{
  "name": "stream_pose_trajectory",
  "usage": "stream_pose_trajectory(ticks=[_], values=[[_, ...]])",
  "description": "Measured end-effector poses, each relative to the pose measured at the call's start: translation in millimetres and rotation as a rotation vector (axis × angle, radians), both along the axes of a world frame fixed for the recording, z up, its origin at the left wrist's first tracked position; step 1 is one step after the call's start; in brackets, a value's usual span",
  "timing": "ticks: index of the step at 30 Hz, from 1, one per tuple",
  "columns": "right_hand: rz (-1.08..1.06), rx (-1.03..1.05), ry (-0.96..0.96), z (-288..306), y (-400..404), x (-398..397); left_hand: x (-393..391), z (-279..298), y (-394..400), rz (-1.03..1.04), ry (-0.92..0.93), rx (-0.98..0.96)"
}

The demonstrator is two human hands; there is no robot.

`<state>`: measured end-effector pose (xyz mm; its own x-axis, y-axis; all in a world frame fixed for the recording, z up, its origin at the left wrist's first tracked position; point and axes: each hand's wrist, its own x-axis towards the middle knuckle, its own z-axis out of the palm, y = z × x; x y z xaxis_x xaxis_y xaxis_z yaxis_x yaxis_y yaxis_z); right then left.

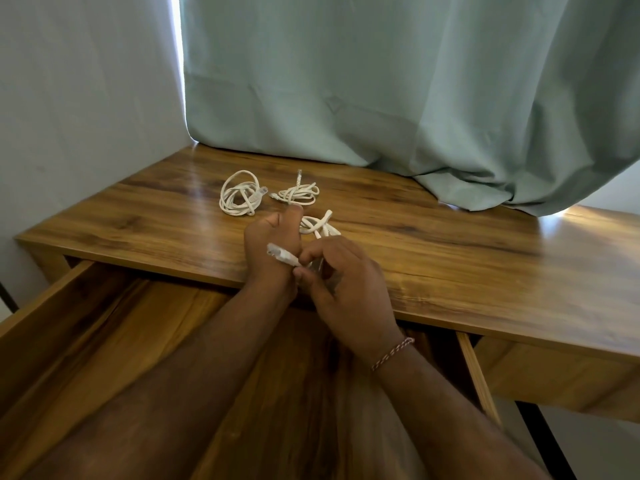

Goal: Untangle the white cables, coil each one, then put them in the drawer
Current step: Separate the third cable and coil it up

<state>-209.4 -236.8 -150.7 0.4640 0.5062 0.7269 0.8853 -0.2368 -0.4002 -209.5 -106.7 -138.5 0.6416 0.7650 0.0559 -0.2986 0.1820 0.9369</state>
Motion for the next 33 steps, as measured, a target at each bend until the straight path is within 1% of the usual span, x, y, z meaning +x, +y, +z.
stream_pose_trajectory(ticks=[1,2,3,5,7,8,11,13,16,18,20,22,26,28,30,33], values=[[0.032,0.019,0.07,0.3,-0.7,0.3,0.7,-0.3,-1.7,0.0,-0.015,-0.004],[0.078,0.071,0.18,2.1,-0.3,-1.4,1.2,-0.1,-1.5,0.012,-0.023,-0.014],[0.137,0.17,0.319,6.1,-0.3,-3.9,2.3,-0.2,-0.1,0.03,-0.022,-0.032],[0.211,0.464,0.612,17.2,-4.1,-5.1,4.5,-0.2,6.9,0.065,-0.024,-0.074],[0.156,0.709,0.86,30.1,-13.3,1.5,4.8,0.3,14.3,0.076,-0.056,-0.098],[0.097,0.768,0.958,33.9,-18.7,7.0,4.2,0.4,16.2,0.064,-0.078,-0.104],[-0.066,0.766,1.135,30.7,-29.8,28.1,1.7,2.3,10.8,-0.035,-0.139,-0.108],[-0.145,0.684,1.175,24.3,-32.6,39.7,0.6,4.3,3.4,-0.16,-0.196,-0.135],[-0.151,0.433,1.197,20.2,-34.9,47.6,-1.1,6.1,-1.0,-0.32,-0.254,-0.2],[-0.07,0.255,1.209,21.8,-36.5,48.0,-3.3,7.8,-0.8,-0.369,-0.258,-0.244],[0.066,0.153,1.217,22.7,-38.1,47.7,-4.4,8.3,-0.8,-0.377,-0.215,-0.267],[0.194,0.132,1.206,20.1,-39.5,49.9,-4.8,6.7,-1.5,-0.37,-0.139,-0.257],[0.334,0.137,1.106,9.3,-40.2,50.6,-8.9,2.8,-13.9,-0.457,-0.013,-0.217],[0.416,0.144,1.089,6.1,-40.1,46.5,-11.4,1.7,-24.2,-0.507,-0.012,-0.246],[0.487,0.188,1.096,5.6,-37.8,41.3,-12.9,1.1,-32.1,-0.498,-0.042,-0.284],[0.51,0.303,1.132,8.4,-29.6,34.9,-11.4,0.7,-38.2,-0.364,-0.071,-0.276]])
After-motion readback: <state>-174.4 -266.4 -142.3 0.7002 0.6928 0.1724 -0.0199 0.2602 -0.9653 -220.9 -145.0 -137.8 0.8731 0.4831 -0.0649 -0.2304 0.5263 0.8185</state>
